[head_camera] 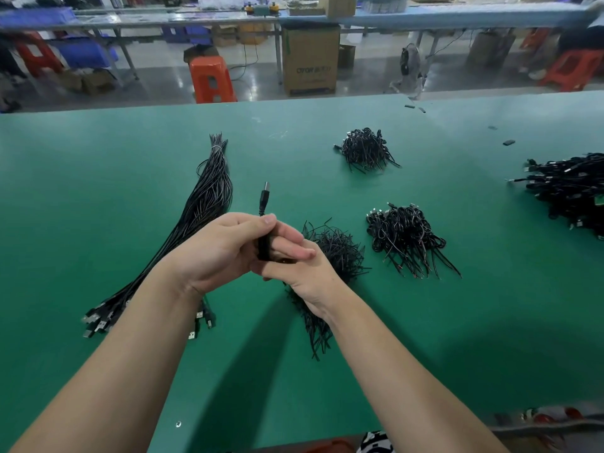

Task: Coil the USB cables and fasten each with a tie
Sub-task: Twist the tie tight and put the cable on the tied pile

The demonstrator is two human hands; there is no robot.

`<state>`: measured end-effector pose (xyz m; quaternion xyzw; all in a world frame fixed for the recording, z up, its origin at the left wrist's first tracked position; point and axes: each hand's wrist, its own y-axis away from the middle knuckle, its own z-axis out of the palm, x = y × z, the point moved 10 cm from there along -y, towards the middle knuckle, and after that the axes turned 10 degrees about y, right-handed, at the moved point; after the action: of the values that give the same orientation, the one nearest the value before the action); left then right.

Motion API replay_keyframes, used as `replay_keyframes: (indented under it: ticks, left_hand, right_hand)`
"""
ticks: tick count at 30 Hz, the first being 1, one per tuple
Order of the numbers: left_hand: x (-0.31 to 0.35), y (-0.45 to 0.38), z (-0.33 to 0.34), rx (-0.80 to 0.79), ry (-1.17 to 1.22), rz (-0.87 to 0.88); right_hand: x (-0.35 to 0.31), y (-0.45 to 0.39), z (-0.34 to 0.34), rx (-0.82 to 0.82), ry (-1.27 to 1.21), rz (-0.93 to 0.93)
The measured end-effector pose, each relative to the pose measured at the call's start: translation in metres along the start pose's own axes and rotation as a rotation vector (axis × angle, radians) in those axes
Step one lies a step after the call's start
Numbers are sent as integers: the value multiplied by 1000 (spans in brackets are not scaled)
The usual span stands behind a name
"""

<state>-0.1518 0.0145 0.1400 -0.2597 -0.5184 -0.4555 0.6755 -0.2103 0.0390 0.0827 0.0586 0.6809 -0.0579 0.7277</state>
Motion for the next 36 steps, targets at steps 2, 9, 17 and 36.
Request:
replay_keyframes:
  ticks: [2,9,17,36]
  left_hand:
    - [-3,-1,2,6,-40,-19]
    - [-6,2,13,0,-61,-67]
    - [-9,2,14,6,-69,-85]
    - [20,16,-24,588,-1251,39]
  right_hand:
    - [2,3,1,0,-10,10]
    - [5,6,-4,74,20,38]
    - [11,9,-6,73,93,53]
    - [-35,14,-3,260,1225,-369]
